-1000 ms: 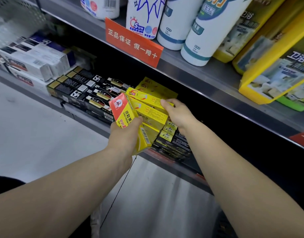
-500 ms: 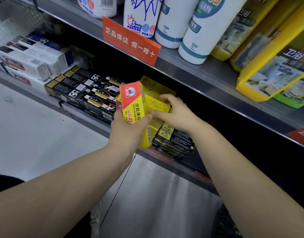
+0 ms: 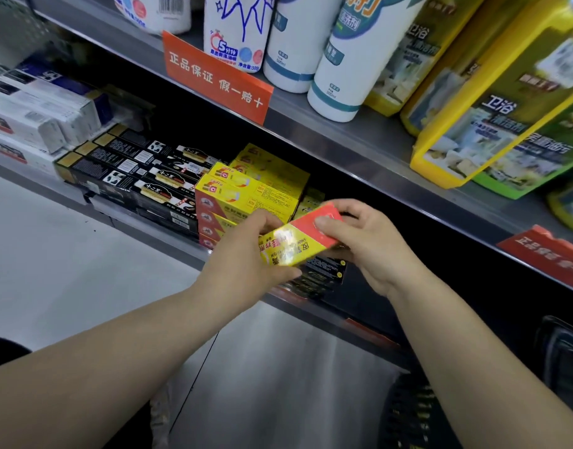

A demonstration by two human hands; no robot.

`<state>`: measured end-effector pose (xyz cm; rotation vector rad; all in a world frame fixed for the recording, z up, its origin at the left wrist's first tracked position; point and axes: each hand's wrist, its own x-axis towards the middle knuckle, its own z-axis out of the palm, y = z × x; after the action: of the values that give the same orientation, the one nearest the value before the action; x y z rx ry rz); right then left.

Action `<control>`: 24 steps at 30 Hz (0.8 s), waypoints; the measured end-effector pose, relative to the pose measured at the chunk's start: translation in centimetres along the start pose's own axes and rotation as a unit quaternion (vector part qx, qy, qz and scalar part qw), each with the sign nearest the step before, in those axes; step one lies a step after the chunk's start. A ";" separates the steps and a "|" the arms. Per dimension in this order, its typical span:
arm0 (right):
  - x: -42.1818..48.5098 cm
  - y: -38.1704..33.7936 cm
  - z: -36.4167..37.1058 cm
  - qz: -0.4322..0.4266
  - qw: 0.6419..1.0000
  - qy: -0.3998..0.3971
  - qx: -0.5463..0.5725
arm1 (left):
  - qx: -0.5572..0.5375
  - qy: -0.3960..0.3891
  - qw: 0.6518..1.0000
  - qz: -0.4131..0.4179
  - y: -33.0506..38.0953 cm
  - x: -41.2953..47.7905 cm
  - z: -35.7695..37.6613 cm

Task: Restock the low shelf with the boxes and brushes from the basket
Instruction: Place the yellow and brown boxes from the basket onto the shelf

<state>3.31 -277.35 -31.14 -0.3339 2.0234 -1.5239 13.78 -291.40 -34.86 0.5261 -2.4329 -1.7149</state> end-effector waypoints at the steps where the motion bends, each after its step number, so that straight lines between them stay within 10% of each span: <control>1: -0.3 0.3 -0.6 -0.001 1.000 -0.005 0.009 | 0.002 0.002 1.000 0.001 0.0 0.0 0.1; 12: -2.9 2.1 -3.6 -0.057 0.969 -0.144 0.192 | -0.282 -0.011 0.943 -0.176 0.2 0.6 0.0; 20: -2.3 1.8 -0.8 0.044 0.953 0.094 0.285 | -0.326 0.060 0.931 -0.155 0.9 0.7 0.1; 24: -3.2 2.4 2.9 0.107 0.946 0.064 0.300 | -0.261 0.005 0.958 -0.119 0.9 -0.1 1.2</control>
<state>7.85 -277.20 -32.99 0.2269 1.5145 -1.9534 13.34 -290.05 -34.42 0.7647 -1.8420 -2.3254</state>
